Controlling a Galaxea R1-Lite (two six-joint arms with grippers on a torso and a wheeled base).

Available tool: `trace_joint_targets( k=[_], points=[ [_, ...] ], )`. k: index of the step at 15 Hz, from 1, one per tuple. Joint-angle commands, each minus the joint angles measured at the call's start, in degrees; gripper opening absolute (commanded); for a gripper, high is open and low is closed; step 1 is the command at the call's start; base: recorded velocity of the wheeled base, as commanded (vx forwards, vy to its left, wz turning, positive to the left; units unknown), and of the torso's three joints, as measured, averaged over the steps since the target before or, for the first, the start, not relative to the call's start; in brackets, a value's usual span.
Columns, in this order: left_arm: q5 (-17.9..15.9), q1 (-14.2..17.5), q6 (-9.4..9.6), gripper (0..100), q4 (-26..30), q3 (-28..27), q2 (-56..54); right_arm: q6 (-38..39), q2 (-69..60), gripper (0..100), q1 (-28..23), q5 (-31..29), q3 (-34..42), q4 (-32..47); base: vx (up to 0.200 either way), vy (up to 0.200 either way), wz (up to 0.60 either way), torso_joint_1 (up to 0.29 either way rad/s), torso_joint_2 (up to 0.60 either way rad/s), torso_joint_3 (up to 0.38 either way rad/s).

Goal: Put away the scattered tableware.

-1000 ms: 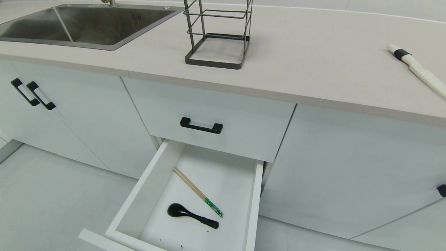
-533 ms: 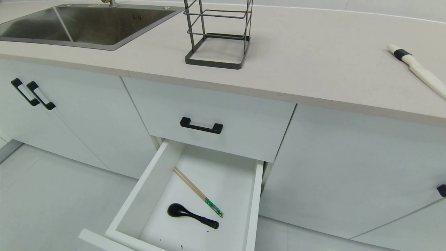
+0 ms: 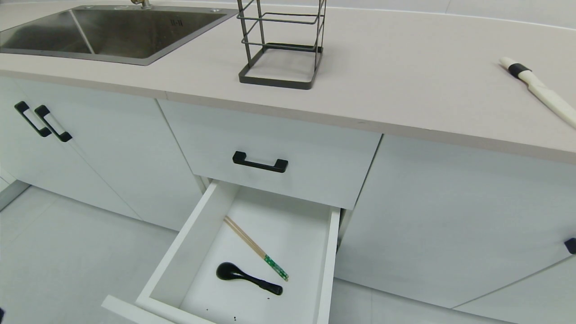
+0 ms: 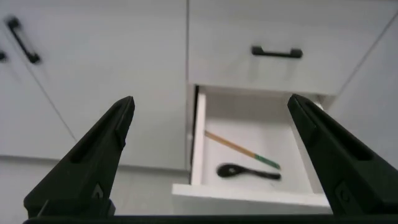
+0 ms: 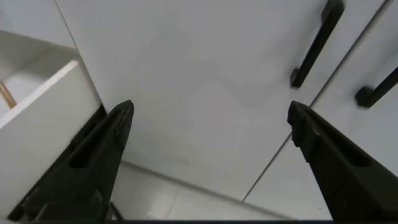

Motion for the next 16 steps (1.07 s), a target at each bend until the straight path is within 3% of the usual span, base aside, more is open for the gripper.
trace_joint_targets(
  k=[1,3,5,6,7,8,11,16],
  points=[
    [-3.7,-1.1,-0.85,100,1.5,-0.3,17.2,0.4,0.1,100,0.0,0.0,-0.1,0.0,0.0,0.0,0.0,0.0,0.0,0.0],
    [-5.1,-4.8,-0.85,100,1.8,0.5,23.8,0.5,0.1,100,0.0,0.0,-0.1,-0.1,0.0,0.0,0.0,0.0,0.0,0.0],
    [-4.9,-10.6,-1.12,100,4.8,1.5,28.0,0.5,0.1,100,0.0,0.0,-0.1,-0.1,0.0,0.0,0.0,0.0,0.0,0.0],
    [-4.8,-11.5,-1.12,100,6.2,1.5,28.3,0.5,0.1,100,0.0,0.0,-0.1,-0.1,0.0,0.0,0.0,0.0,0.0,0.0],
    [-4.7,-16.4,-1.2,100,13.1,0.5,27.9,0.5,0.1,100,0.0,0.0,-0.1,-0.1,0.0,0.0,0.0,0.0,0.0,0.0],
    [-4.6,-19.2,-1.2,100,17.4,-0.5,26.3,0.6,0.1,100,0.0,0.0,-0.1,-0.1,0.0,0.0,0.0,0.0,0.0,0.0],
    [-4.6,-21.6,-1.2,100,24.4,-1.8,24.1,0.6,0.1,100,0.0,0.0,-0.1,-0.1,0.0,0.0,0.0,0.0,0.0,0.0],
    [-5.0,-22.1,-0.94,100,24.5,1.1,31.9,0.6,0.1,100,0.0,0.0,-0.1,-0.1,0.0,0.0,0.0,0.0,0.0,0.0]
  ],
)
